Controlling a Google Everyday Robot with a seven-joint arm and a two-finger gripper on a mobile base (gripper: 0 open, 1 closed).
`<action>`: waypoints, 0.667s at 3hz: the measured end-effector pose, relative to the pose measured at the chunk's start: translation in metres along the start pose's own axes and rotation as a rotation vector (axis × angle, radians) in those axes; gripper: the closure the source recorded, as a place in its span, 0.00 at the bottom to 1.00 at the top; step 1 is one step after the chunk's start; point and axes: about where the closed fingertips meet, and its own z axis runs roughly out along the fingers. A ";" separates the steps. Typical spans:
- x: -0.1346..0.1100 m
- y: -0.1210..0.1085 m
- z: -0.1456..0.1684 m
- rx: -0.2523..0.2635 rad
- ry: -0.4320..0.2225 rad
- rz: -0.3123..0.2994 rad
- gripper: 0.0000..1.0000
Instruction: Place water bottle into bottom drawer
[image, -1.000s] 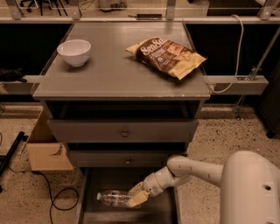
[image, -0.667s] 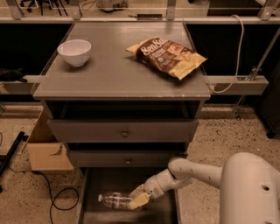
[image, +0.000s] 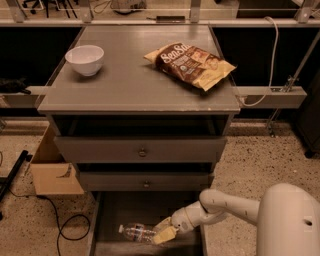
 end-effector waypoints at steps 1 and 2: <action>0.002 0.000 0.000 0.000 -0.005 0.005 1.00; -0.002 -0.001 0.008 -0.011 -0.019 0.020 1.00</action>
Offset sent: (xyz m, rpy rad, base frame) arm 0.0055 0.0149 -0.0030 0.0269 0.0357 -0.0320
